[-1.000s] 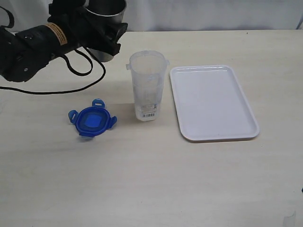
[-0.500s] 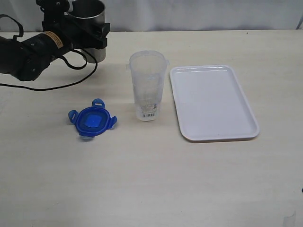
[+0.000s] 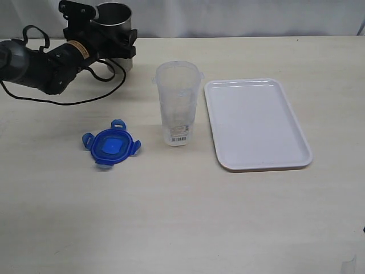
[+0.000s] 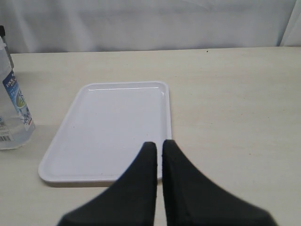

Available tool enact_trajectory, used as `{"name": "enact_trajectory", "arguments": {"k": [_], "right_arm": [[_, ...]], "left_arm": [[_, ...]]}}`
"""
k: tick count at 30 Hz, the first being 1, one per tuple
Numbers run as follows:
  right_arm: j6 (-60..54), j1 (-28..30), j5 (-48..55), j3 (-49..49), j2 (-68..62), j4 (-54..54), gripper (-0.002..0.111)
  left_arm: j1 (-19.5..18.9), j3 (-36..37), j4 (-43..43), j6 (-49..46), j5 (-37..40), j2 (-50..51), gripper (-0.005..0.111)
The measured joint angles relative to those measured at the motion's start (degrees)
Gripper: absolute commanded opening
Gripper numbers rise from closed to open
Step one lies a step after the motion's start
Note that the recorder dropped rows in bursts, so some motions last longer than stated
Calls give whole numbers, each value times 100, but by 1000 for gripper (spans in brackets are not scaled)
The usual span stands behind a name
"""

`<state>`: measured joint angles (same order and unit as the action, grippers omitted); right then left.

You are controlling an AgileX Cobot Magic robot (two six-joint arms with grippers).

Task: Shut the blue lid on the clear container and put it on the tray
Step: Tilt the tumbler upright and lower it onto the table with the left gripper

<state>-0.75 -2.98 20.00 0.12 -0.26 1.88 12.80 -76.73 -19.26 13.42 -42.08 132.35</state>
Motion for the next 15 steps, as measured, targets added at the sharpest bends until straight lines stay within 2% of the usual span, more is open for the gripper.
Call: {"name": "enact_trajectory", "arguments": {"k": [15], "right_arm": [[0, 0, 0, 0, 0, 0, 4]], "left_arm": [[0, -202, 0, 22, 0, 361, 0]]}}
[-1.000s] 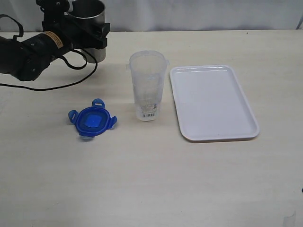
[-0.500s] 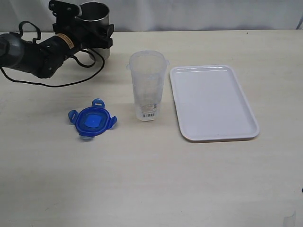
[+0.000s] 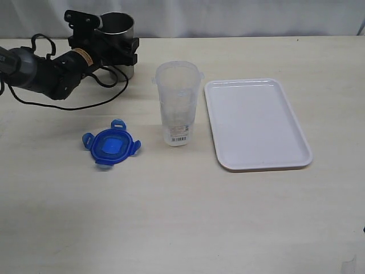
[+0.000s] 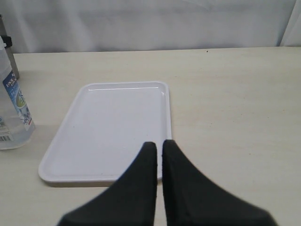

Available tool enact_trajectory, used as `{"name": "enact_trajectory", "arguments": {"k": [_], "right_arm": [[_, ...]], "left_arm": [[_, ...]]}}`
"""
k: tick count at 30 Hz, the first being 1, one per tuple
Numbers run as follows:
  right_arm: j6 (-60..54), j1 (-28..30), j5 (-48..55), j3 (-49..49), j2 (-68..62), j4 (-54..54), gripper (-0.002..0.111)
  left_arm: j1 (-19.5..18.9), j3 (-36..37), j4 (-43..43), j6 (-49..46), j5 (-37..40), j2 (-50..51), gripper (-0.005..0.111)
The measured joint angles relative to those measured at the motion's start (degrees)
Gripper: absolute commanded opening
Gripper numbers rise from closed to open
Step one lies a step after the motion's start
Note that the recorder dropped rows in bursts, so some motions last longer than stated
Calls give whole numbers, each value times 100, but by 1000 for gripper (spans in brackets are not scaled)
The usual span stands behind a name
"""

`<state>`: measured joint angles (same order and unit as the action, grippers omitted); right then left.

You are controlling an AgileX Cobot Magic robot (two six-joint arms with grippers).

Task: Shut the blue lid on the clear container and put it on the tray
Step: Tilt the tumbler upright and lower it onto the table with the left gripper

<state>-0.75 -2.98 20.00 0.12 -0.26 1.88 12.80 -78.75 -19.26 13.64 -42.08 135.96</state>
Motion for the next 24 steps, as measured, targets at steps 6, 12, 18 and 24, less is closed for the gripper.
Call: {"name": "enact_trajectory", "arguments": {"k": [6, 12, 18, 24], "right_arm": [[0, 0, 0, 0, 0, 0, 4], [0, 0, 0, 0, 0, 0, 4], [0, 0, 0, 0, 0, 0, 4], [0, 0, 0, 0, 0, 0, 4]], "left_arm": [[0, 0, 0, 0, 0, 2, 0], [0, 0, 0, 0, 15, 2, 18], [0, -14, 11, 111, 113, 2, 63], [0, -27, 23, 132, 242, 2, 81]]}}
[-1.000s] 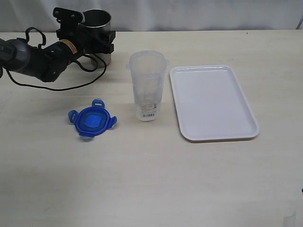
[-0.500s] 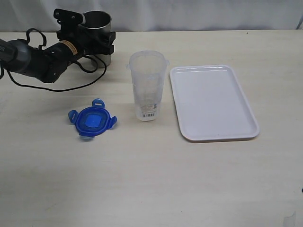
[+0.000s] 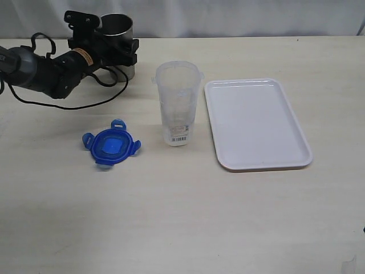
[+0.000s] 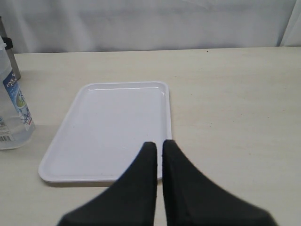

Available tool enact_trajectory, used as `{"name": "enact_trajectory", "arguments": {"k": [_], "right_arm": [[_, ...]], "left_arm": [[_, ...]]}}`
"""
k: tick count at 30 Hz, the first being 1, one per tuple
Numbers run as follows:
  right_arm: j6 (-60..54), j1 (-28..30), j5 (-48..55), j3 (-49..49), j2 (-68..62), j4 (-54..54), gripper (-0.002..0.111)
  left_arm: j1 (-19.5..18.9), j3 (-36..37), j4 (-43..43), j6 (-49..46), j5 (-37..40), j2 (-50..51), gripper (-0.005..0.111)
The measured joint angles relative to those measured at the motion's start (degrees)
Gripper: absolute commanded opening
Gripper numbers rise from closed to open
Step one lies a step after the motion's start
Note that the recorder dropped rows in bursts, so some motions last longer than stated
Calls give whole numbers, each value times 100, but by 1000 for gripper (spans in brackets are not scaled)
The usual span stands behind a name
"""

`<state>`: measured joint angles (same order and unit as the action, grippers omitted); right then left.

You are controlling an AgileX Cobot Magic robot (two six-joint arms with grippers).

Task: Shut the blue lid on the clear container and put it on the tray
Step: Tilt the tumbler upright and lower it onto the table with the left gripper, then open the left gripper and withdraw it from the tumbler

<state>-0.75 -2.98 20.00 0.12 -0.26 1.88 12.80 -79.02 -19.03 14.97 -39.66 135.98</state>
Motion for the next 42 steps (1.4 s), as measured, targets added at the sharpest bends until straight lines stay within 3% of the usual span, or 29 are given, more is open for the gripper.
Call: {"name": "enact_trajectory", "arguments": {"k": [8, 13, 21, 42], "right_arm": [[0, 0, 0, 0, 0, 0, 4], [0, 0, 0, 0, 0, 0, 4], [0, 0, 0, 0, 0, 0, 4], [0, 0, 0, 0, 0, 0, 4]], "left_arm": [[0, 0, 0, 0, 326, -18, 82], [0, 0, 9, 0, 453, -18, 98], [0, 29, -166, 0, 926, -57, 98], [0, 2123, -154, 0, 1050, -2221, 98]]}}
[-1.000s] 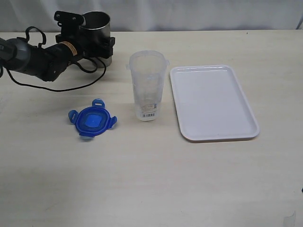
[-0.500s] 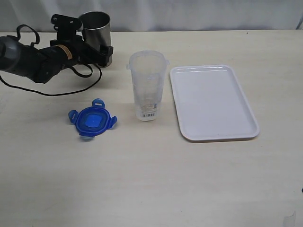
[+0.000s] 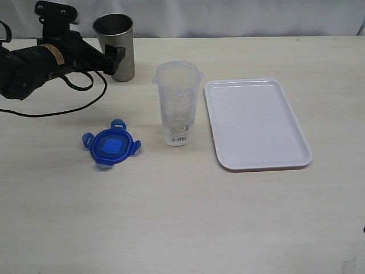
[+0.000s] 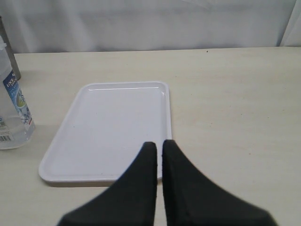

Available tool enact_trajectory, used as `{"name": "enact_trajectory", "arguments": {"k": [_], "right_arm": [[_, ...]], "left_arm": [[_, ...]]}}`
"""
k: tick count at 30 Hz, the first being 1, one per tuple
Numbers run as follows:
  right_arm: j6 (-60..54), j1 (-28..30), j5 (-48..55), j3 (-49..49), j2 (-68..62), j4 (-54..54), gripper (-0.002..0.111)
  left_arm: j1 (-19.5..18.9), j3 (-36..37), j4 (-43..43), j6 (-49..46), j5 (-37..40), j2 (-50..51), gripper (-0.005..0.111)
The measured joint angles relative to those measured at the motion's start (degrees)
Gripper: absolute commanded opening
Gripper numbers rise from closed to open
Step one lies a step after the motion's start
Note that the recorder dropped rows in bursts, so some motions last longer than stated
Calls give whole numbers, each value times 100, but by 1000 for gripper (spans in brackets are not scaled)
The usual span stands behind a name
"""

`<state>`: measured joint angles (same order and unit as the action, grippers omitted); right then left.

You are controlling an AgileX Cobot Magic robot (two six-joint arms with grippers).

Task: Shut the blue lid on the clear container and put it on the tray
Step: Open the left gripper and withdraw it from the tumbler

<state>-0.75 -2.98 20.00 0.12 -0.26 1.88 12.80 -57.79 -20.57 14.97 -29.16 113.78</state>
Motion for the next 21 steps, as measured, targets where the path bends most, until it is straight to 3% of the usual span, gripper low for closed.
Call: {"name": "enact_trajectory", "arguments": {"k": [11, 21], "right_arm": [[0, 0, 0, 0, 0, 0, 4], [0, 0, 0, 0, 0, 0, 4]], "left_arm": [[0, 900, 0, 0, 469, -1543, 98], [0, 1088, 0, 0, 1518, -2977, 98]]}}
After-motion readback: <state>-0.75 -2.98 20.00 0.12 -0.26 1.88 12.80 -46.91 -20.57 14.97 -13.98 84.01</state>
